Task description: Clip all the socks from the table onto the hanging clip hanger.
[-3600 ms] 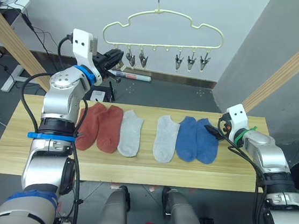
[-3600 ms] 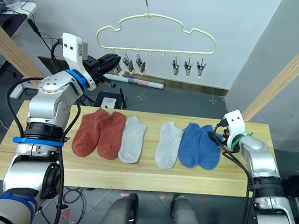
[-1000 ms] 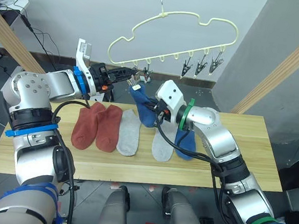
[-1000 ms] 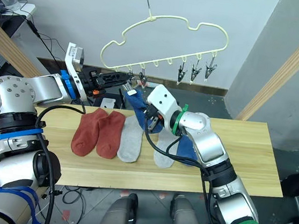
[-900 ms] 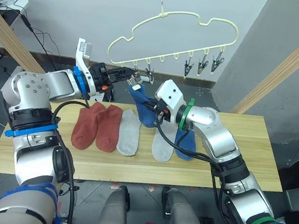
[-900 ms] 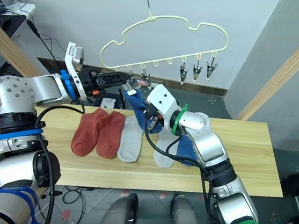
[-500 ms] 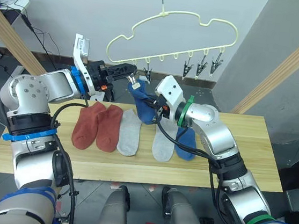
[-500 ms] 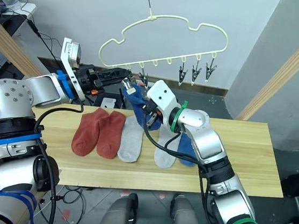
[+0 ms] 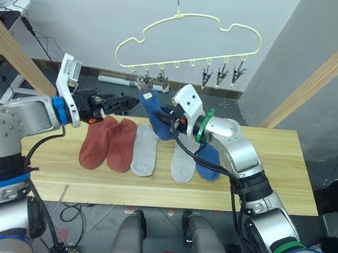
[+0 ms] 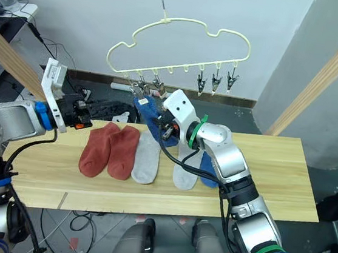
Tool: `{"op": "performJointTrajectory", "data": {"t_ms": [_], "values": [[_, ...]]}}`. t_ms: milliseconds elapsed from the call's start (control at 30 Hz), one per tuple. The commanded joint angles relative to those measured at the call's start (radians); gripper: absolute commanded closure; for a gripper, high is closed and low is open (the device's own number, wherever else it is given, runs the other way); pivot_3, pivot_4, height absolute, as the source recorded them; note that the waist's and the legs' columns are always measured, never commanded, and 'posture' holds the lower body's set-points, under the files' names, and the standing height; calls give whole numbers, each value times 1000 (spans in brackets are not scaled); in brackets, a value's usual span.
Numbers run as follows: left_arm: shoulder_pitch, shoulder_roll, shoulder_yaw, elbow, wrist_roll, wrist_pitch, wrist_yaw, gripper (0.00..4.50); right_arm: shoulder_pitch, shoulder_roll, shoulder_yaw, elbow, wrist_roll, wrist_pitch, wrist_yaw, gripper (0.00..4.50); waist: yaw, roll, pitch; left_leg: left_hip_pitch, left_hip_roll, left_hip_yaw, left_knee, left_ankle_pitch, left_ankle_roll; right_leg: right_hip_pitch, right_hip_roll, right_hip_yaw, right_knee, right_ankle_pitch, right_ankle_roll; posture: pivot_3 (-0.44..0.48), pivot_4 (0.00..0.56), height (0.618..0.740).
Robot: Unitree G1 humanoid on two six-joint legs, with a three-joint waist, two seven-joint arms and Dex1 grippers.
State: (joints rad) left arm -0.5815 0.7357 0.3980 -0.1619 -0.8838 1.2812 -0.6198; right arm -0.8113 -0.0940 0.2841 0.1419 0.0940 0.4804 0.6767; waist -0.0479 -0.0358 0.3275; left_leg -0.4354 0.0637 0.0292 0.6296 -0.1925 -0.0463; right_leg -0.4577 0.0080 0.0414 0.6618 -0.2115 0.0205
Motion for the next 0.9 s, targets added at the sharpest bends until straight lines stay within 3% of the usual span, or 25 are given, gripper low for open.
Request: {"op": "performJointTrajectory", "data": {"t_ms": [33,200,567,667,833,900], "values": [[18,-3,-15,-77,-2,-57,-1,0,-15,-6,-11,-49,17,7,11,1735,8,0,0,0,0,0,0,0,0,0,0,0,0,0,0,-14,308,740],[71,-120,-80,-153,148,-302,101,0,95,-131,-23,-228,35,69,50,64,28,-1,-1,-1,-2,1,1,0,0,1,-2,1,-4,0,0,-14,312,740],[171,-228,-190,-126,379,-705,128,0,228,-215,-242,-593,292,243,36,64,15,-1,-1,-1,0,1,0,0,0,0,0,2,-4,0,0,-40,320,740],[166,-269,-199,-97,395,-769,129,603,230,-211,-248,-624,310,254,3,0,15,-1,-1,-1,0,1,1,0,1,1,0,2,-4,0,0,-50,317,740],[150,-290,-269,-68,478,-844,133,2097,232,-212,-241,-633,315,251,-40,0,15,-1,-1,-1,0,1,1,0,1,1,0,2,-3,0,0,-63,313,740],[138,-308,-284,-56,491,-858,142,2097,231,-212,-237,-632,310,243,-54,0,15,-1,-1,-1,0,2,1,0,1,1,0,2,-4,0,0,-68,310,740]]}}
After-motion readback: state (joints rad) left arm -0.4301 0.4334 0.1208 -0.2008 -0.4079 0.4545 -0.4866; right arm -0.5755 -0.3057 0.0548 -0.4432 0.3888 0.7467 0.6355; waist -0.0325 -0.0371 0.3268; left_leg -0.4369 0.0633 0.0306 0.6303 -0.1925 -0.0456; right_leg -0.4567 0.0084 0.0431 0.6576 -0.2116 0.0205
